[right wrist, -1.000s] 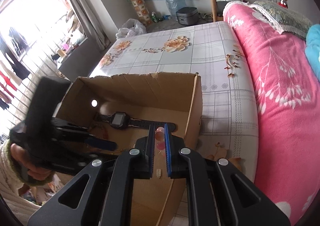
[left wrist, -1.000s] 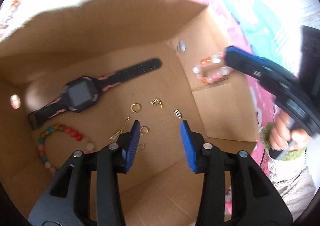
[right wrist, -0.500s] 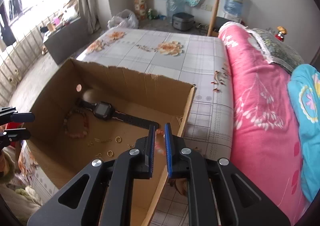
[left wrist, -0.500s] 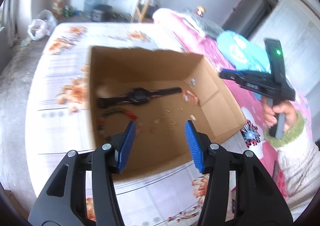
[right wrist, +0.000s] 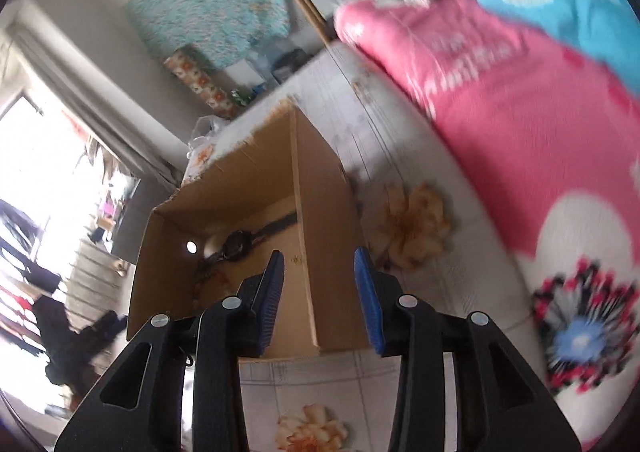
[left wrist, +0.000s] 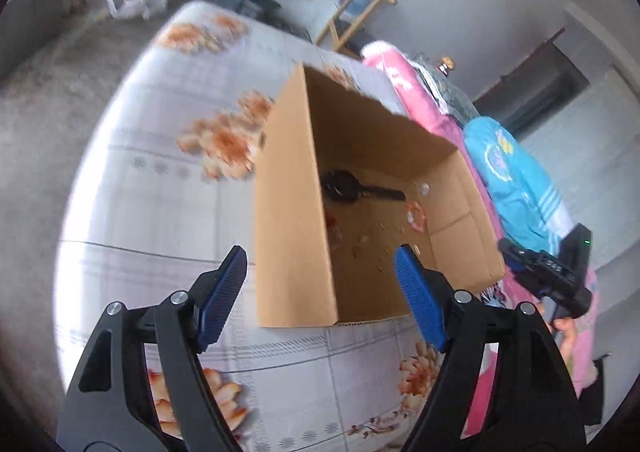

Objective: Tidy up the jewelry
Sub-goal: 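Withdraw both tools from the box away from the table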

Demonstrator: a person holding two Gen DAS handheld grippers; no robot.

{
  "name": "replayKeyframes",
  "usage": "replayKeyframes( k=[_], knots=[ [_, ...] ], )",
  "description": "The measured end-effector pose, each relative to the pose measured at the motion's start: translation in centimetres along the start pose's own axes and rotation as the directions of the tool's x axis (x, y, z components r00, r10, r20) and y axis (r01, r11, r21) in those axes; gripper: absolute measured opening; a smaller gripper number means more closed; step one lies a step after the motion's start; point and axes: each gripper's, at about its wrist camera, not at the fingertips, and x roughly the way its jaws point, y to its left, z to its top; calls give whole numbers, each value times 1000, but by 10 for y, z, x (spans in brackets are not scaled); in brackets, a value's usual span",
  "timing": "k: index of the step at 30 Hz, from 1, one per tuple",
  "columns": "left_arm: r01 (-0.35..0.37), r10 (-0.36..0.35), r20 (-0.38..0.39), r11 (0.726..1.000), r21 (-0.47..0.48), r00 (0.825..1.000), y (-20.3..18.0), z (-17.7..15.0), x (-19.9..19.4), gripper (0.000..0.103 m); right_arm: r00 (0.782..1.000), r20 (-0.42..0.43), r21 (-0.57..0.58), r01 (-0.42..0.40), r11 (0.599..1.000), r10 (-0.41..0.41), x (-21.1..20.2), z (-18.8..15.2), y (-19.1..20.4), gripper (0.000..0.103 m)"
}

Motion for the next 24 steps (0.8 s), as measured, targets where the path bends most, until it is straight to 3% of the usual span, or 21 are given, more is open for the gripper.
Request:
replayKeyframes(
  k=[3,11,24],
  knots=[
    [85,-86,-56,996,-20,995,-5,-8,22,72,995,-97,7,-8,1000,9,20,-8,-3,39],
    [-16,17,-30,1000,20,999,-21,-30,16,73,995,-93,-48,40,998,-44,5,-36,16,39],
    [-10,11,-14,1000,12,1000,-19,-97,-42,73,997,-65,-69,44,997,-49,-47,-106,20,39]
  ],
)
